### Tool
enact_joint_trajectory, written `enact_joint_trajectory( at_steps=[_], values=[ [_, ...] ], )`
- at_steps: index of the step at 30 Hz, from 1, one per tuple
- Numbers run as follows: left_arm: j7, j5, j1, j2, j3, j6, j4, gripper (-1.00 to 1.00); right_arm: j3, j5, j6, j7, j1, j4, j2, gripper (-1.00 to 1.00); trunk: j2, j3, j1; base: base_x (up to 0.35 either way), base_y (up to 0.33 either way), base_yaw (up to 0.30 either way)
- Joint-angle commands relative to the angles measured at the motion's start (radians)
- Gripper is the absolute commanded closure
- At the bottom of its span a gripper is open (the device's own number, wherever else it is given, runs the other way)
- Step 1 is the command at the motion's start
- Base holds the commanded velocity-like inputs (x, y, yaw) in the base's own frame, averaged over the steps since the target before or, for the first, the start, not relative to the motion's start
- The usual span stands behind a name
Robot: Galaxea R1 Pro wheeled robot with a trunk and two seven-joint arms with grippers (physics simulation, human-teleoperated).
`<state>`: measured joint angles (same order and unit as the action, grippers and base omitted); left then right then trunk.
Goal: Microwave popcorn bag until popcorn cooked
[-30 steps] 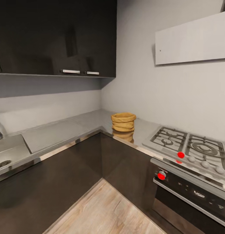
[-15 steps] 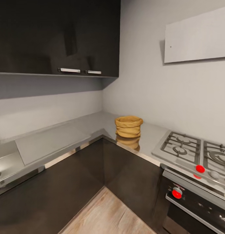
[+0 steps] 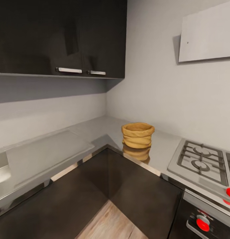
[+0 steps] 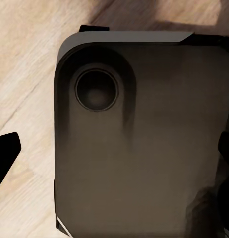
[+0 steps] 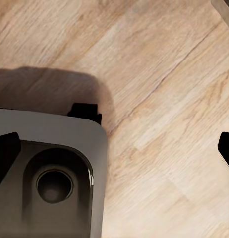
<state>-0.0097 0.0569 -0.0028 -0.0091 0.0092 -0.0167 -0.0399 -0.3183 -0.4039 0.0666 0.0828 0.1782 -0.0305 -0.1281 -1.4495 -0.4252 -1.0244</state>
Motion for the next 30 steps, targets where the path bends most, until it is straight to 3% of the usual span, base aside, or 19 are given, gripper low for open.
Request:
enact_joint_trajectory(
  at_steps=[1,11,22,30],
  values=[
    [-0.001,0.006,0.000,0.000,0.001,-0.002,0.000,-1.00,-0.008,-0.007,0.006,0.002,0.001,-0.003,-0.001,-1.00,0.000,-0.001,-0.001,0.320,0.093,0.000],
    [-0.001,0.006,0.000,0.000,0.001,-0.002,0.000,-1.00,-0.008,-0.008,0.000,0.002,0.001,-0.003,0.001,-1.00,0.000,0.002,-0.001,0.286,0.090,-0.107],
    [-0.001,0.006,0.000,-0.002,0.003,-0.002,0.000,-1.00,-0.008,-0.008,-0.001,0.002,0.002,-0.003,0.001,-1.00,0.000,0.009,-0.001,0.020,0.018,-0.220],
    [-0.001,0.006,0.000,-0.002,0.003,-0.002,0.000,-1.00,-0.008,-0.007,-0.001,0.002,0.001,-0.003,0.001,-1.00,0.000,0.014,-0.001,0.000,0.262,-0.220]
  ],
)
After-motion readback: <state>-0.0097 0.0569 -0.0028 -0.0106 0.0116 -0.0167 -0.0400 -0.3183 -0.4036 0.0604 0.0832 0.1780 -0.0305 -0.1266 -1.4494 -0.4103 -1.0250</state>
